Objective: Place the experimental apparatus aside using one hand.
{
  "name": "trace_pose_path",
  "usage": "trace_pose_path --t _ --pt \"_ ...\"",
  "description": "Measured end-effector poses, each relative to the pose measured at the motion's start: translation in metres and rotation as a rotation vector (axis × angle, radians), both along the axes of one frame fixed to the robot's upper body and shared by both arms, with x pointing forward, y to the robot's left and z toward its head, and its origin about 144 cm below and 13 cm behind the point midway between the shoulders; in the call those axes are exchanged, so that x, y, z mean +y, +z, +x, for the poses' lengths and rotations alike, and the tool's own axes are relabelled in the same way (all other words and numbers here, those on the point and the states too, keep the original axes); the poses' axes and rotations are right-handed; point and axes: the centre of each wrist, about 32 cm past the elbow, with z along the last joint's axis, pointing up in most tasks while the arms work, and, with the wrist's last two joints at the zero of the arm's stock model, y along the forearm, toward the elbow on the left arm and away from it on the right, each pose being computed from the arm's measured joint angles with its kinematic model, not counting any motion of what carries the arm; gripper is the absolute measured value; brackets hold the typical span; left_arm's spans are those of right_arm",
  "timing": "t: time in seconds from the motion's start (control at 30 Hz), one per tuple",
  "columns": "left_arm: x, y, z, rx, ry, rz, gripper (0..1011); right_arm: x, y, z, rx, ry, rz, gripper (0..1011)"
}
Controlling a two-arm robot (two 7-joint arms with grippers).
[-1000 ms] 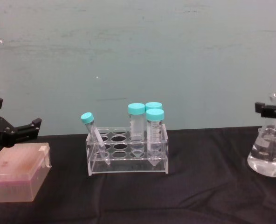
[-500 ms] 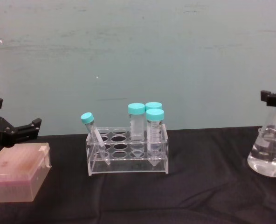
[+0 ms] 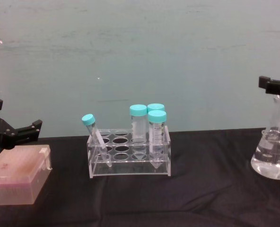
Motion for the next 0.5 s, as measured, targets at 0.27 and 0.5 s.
trace_pose_path --t 0.27,0.5 --pt "0.000 0.000 0.000 0.000 0.000 0.000 1000 0.005 0.001 -0.013 -0.017 0.059 0.037 1000" --pt "0.000 0.000 0.000 0.000 0.000 0.000 1000 0.006 -0.005 -0.028 0.005 0.100 0.071 1000"
